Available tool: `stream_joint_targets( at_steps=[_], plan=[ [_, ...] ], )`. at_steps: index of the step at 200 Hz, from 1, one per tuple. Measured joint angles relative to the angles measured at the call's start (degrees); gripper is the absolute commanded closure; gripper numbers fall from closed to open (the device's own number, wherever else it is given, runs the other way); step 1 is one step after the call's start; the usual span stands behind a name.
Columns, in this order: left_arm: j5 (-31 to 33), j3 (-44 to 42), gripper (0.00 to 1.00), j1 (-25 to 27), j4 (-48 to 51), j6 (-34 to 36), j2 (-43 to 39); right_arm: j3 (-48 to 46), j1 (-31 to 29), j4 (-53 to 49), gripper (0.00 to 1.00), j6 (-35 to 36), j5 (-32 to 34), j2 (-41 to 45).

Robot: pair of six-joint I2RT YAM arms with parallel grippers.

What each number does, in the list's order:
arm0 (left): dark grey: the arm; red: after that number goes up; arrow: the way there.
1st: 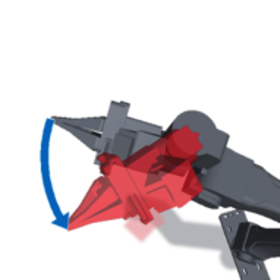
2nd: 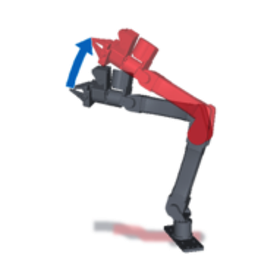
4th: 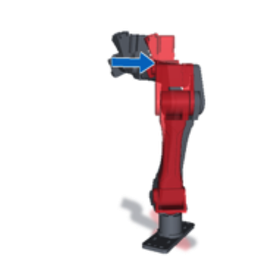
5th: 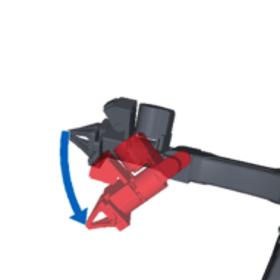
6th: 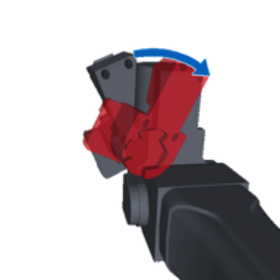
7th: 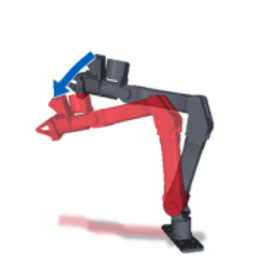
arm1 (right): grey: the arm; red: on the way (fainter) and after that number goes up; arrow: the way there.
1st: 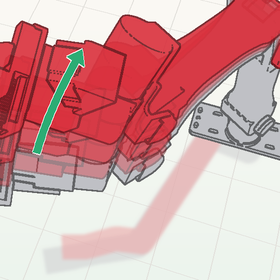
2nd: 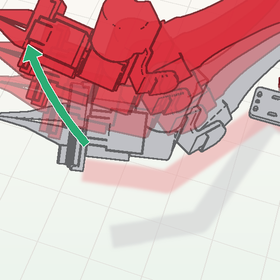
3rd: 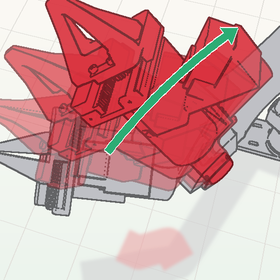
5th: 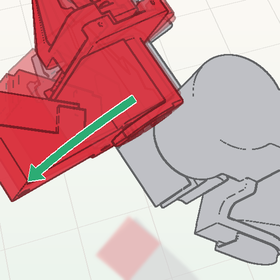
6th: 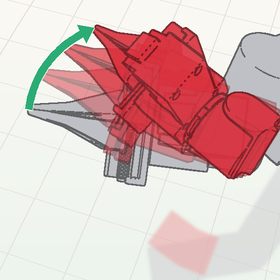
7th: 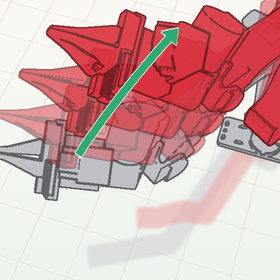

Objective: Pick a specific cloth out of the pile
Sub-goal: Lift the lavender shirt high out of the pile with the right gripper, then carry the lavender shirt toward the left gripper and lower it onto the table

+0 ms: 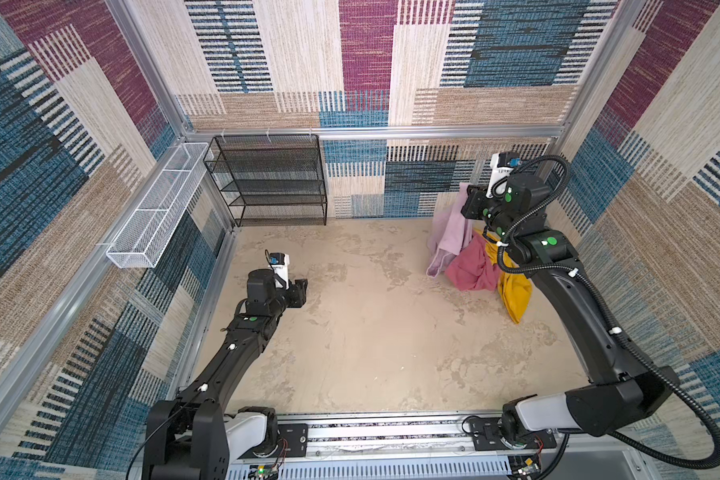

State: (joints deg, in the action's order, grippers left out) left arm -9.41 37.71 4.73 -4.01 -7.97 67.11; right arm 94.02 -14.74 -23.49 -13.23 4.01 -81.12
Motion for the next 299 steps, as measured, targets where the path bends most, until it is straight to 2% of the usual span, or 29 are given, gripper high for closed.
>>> stream_joint_targets(
  at_steps=[78, 120, 184, 234, 299],
  plan=[
    [0.07, 0.44, 0.43, 0.42, 0.15, 0.02, -0.26, 12.07, 4.13, -3.48, 1.0, 1.14, -5.01, -2.34],
    [1.86, 1.33, 0.44, 1.03, 1.9, -0.85, -2.32, 22.34, 4.59, -5.11, 1.0, 1.75, -11.13, -6.54],
    [3.04, 6.64, 0.45, 2.05, 4.0, -4.63, -2.64, 39.98, 5.01, -8.66, 1.0, 2.38, -17.03, -14.73],
    [4.57, 14.1, 0.45, 2.69, 11.21, -6.73, -4.22, 42.51, 5.03, -7.69, 1.0, 0.79, -28.33, -16.39],
    [7.65, 24.76, 0.46, 2.93, 24.22, -9.75, -5.73, 43.93, 4.98, 4.46, 1.0, -9.44, -45.48, -20.2]
  ],
)
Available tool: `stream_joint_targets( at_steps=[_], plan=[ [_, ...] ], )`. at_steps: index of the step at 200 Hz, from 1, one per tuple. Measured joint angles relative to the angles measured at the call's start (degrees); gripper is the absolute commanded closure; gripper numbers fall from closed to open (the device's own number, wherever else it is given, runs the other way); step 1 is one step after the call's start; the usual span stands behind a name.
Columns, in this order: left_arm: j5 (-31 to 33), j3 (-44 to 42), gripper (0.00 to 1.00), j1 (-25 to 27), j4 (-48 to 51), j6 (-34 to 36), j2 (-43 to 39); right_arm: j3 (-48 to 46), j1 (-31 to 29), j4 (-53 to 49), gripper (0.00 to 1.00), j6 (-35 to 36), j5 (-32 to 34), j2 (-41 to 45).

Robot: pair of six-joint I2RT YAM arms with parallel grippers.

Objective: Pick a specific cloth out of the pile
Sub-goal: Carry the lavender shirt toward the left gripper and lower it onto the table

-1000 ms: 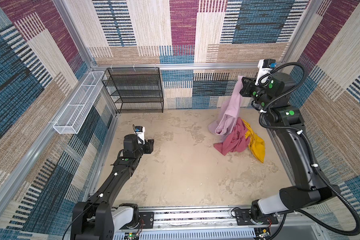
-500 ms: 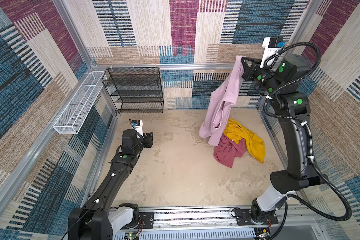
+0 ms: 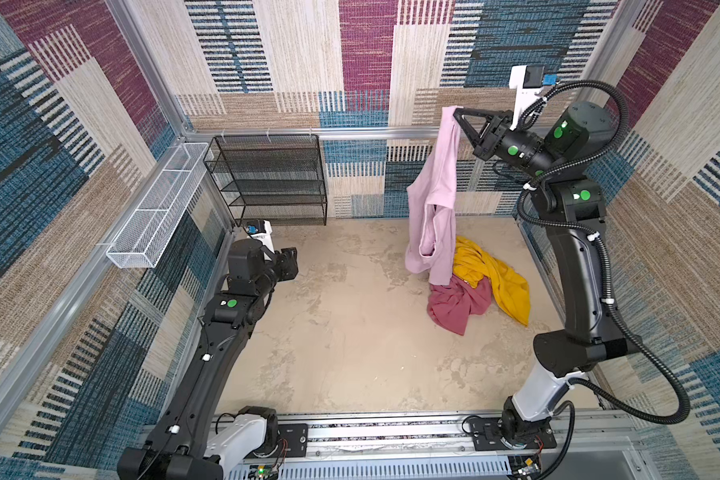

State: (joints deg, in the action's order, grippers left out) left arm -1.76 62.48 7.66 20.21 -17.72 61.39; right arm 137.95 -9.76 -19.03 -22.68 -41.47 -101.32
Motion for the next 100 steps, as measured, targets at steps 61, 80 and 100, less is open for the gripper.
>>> stream_joint_targets(
  at_steps=[61, 80, 100],
  plan=[
    [3.34, 3.91, 0.45, 0.0, 8.39, -0.61, -4.52, 5.11, -6.71, 7.5, 1.0, -4.85, -7.13, -4.76],
    [4.57, 5.44, 0.46, 0.0, 10.82, -0.76, -5.97, 5.75, -9.44, 9.86, 1.0, -5.57, -8.02, -6.32],
    [5.33, 7.58, 0.46, 0.0, 13.6, -0.74, -7.15, 6.88, -12.33, 10.54, 1.0, -5.99, -8.44, -9.16]
  ],
)
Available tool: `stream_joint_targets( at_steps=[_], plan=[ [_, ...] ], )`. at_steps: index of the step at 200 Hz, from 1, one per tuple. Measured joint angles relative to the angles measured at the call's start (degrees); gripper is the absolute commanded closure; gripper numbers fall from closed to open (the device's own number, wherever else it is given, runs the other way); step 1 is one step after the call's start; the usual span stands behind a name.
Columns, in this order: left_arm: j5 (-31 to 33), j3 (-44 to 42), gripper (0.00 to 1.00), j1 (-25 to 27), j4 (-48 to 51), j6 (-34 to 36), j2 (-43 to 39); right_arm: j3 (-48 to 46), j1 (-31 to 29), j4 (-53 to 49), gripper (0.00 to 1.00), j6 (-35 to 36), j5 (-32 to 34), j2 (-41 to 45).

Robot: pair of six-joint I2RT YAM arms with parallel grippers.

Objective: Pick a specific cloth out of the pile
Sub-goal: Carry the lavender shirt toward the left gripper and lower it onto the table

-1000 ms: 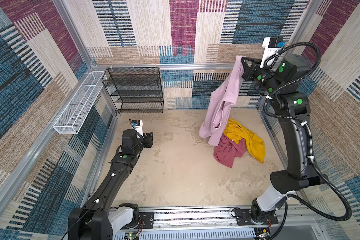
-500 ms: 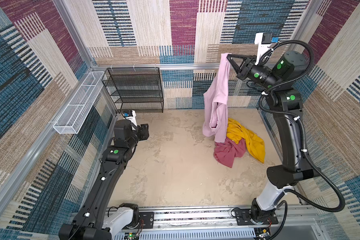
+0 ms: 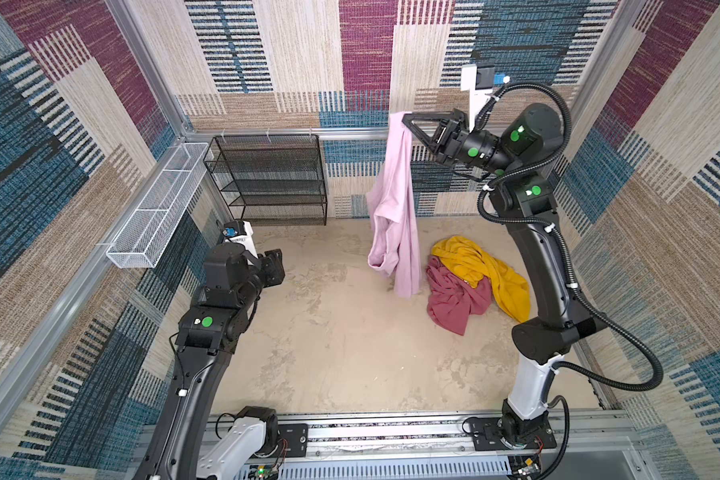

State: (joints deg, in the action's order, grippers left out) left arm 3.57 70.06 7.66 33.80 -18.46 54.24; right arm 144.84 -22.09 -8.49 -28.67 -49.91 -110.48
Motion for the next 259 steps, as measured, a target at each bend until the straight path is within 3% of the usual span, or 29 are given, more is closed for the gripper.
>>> stream_joint_targets(
  at_steps=[151, 219, 259],
  plan=[
    [8.85, 3.96, 0.44, -0.04, 13.66, 3.5, -7.78, 5.64, -17.99, 3.04, 1.0, -0.28, 2.27, -23.1],
    [9.55, 2.84, 0.44, -0.04, 15.52, 3.67, -8.61, 4.59, -23.54, 2.14, 1.0, 3.13, 9.33, -33.31],
    [8.94, 2.1, 0.45, -0.07, 15.47, 3.63, -8.07, -2.56, -26.49, 0.61, 0.99, 5.05, 15.65, -36.02]
  ],
)
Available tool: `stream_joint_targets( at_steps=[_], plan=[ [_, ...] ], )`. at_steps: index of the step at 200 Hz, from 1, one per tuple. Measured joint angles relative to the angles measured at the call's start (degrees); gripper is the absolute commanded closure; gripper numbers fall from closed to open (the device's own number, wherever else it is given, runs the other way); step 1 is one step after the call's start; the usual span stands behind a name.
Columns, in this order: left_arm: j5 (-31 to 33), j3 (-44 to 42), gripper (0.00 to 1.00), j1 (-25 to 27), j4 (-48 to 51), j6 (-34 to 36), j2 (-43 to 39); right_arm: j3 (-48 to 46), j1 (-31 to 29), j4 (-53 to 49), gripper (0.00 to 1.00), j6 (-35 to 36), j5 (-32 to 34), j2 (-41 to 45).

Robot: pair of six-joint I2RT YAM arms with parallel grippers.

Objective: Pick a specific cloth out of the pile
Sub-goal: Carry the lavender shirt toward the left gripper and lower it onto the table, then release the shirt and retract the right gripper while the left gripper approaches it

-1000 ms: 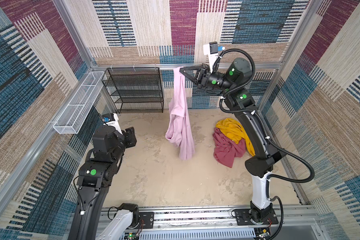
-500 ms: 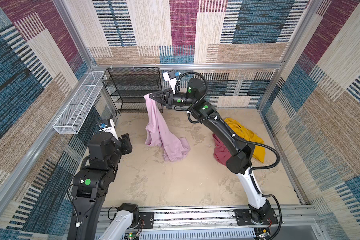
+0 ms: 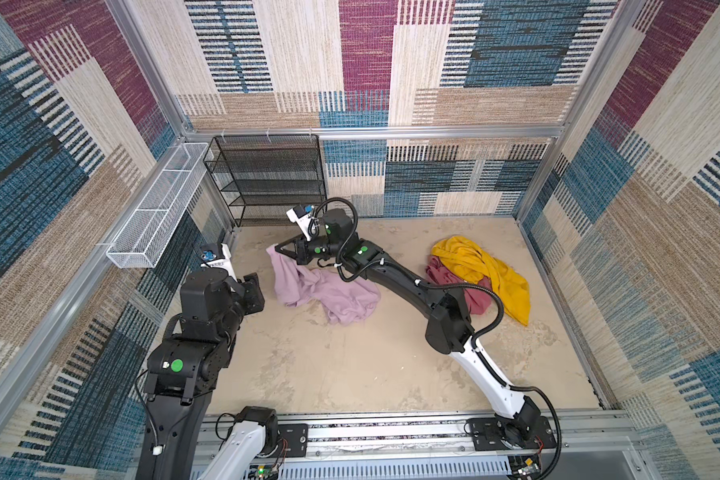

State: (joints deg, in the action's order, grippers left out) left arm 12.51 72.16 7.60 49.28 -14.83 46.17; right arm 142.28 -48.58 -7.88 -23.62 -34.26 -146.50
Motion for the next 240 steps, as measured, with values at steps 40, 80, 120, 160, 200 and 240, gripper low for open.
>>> stream_joint_targets(
  at_steps=[40, 80, 120, 160, 200, 240],
  plan=[
    [-2.32, -2.56, 0.46, 0.0, -0.37, -0.09, 0.28, -11.34, -2.36, 0.24, 0.78, 0.35, 5.57, 0.46],
    [-4.11, -4.17, 0.46, 0.02, -1.53, -0.26, 2.43, -24.72, -2.93, 2.75, 0.4, 0.52, 11.08, 5.03],
    [-6.88, -5.66, 0.46, 0.02, -3.15, -1.03, 2.95, -39.52, -2.89, 6.84, 0.34, 1.16, 16.85, 17.7],
    [-10.93, -7.54, 0.46, 0.02, -5.22, -2.84, 6.16, -56.24, -2.95, 15.82, 0.33, 1.18, 22.69, 34.1],
    [-17.03, -8.92, 0.46, 0.83, -8.94, -5.18, 11.78, -69.68, -2.71, 16.22, 0.29, 1.44, 30.12, 48.04],
    [-20.37, -10.99, 0.45, 7.17, -15.39, -6.27, 18.67, -79.71, 2.36, 14.6, 0.29, -0.55, 32.37, 61.55]
  ],
)
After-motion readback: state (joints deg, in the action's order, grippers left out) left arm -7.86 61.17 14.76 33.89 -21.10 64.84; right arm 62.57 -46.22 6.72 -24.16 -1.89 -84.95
